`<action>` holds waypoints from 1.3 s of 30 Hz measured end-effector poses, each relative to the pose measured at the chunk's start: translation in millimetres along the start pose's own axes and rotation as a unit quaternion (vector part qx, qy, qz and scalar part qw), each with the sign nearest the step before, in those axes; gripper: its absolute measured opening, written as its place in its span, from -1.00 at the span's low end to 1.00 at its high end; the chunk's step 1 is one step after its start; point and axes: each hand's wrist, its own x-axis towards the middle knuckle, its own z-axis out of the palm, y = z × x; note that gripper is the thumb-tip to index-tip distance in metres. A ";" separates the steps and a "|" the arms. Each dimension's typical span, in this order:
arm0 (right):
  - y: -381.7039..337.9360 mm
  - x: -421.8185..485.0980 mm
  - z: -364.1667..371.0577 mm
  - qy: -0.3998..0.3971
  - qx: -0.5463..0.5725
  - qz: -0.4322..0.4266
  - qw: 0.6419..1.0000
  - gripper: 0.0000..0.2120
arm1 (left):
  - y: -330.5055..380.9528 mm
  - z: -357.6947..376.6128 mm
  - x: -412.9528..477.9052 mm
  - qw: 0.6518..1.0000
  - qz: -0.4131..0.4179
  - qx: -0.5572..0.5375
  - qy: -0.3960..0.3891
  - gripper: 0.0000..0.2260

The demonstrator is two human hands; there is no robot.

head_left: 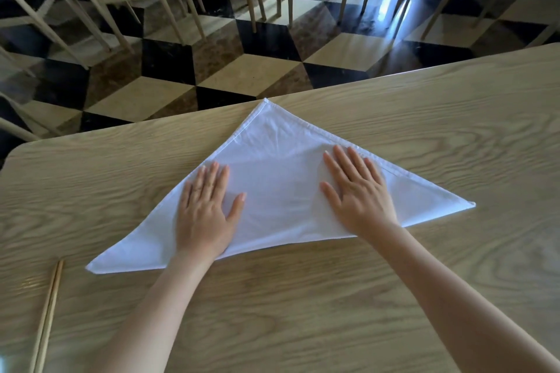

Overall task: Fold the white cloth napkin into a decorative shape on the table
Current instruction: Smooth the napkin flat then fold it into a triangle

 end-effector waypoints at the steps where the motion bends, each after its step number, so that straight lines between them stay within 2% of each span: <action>1: 7.5 -1.0 -1.7 -0.001 -0.001 0.001 1.000 -0.38 | -5.9 -0.3 -1.8 1.000 0.000 -0.001 0.002 -0.34; 8: 33.7 -3.5 -6.4 -0.018 -0.018 -0.016 1.000 -0.33 | -54.9 -6.5 -20.1 0.999 0.050 0.008 -0.015 -0.32; 12: 14.0 -6.4 -14.8 -0.029 0.007 0.002 1.000 -0.27 | -43.9 -13.1 -35.7 0.997 0.071 -0.014 0.019 -0.36; 15: -52.0 -25.3 -15.8 -0.021 0.065 -0.097 0.993 -0.31 | -3.9 -7.2 -46.2 0.987 0.154 -0.041 0.027 -0.48; 17: -98.5 -43.7 -2.5 -0.049 0.080 -0.176 0.980 -0.36 | 3.3 -1.6 -50.9 0.985 0.173 -0.025 -0.002 -0.50; 19: -117.2 -55.5 9.2 -0.058 0.062 -0.199 0.976 -0.38 | -7.7 2.2 -56.5 0.985 0.171 0.000 -0.013 -0.50; 24: -88.0 -69.4 5.7 -0.067 0.008 -0.185 0.980 -0.39 | -35.7 -5.6 -69.8 0.990 0.140 -0.008 -0.033 -0.44; 28: -59.6 -84.8 -3.1 -0.087 -0.013 -0.157 0.984 -0.39 | -49.6 -10.3 -75.0 0.987 0.149 0.008 -0.061 -0.39; 32: -46.2 -97.0 -13.1 -0.091 -0.016 -0.111 0.990 -0.38 | -59.8 -13.5 -76.7 0.987 0.145 -0.044 -0.060 -0.35; 36: -74.0 -100.5 -16.6 -0.048 0.047 -0.038 0.997 -0.36 | -66.8 -15.5 -80.1 0.981 0.149 -0.121 -0.002 -0.44; 39: -117.0 -94.8 -12.8 -0.041 0.098 -0.097 0.990 -0.39 | -64.5 -15.9 -82.1 0.974 0.194 -0.087 0.078 -0.66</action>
